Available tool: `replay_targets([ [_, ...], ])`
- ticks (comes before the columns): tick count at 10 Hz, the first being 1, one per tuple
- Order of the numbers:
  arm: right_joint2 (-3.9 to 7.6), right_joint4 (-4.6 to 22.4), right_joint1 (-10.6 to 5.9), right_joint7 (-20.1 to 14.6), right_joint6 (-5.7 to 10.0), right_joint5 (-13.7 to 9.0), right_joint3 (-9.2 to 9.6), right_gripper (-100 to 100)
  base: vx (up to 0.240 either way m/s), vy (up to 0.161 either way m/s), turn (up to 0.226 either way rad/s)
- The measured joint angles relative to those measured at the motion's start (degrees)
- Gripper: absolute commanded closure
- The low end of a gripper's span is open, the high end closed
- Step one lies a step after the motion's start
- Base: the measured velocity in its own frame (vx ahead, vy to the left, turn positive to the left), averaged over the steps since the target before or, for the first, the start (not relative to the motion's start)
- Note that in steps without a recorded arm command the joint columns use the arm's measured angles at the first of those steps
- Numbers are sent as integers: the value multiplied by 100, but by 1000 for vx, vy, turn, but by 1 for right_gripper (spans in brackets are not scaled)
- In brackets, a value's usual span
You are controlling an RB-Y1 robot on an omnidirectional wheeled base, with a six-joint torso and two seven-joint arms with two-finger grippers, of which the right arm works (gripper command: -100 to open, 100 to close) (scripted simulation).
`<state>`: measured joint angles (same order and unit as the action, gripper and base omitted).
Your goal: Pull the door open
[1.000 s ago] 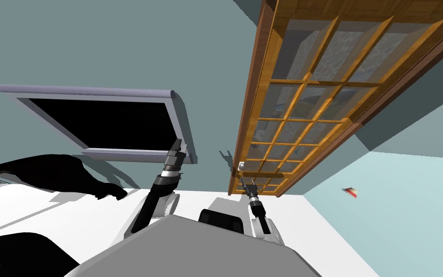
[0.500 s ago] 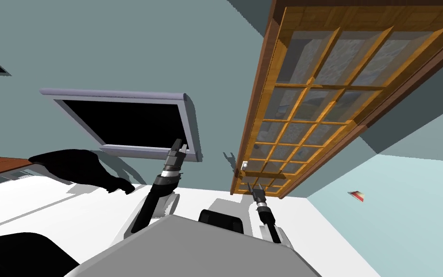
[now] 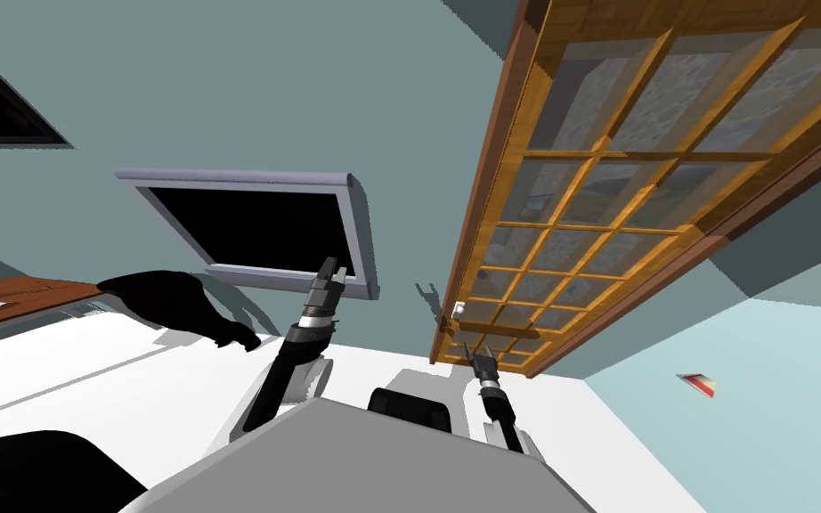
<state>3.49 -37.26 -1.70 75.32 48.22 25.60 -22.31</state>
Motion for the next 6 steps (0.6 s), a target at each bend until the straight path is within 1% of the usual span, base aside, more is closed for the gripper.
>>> replay_targets([
  [1, -84, 75, -89, 73, 12, -25, -32, -100, 193, -145, 23],
  [2, -139, 203, -188, 134, 80, -47, -53, -100, 155, -132, 16],
  [3, -227, 288, -305, 197, 127, -58, -57, -100, 111, -67, 15],
  [4, -267, 278, -337, 215, 127, -56, -46, -100, 56, -10, -4],
  [5, -296, 154, -289, 185, 75, -39, -20, -100, 141, -60, 15],
  [6, -348, 383, -464, 238, 177, -60, -29, -100, 140, -52, 38],
])
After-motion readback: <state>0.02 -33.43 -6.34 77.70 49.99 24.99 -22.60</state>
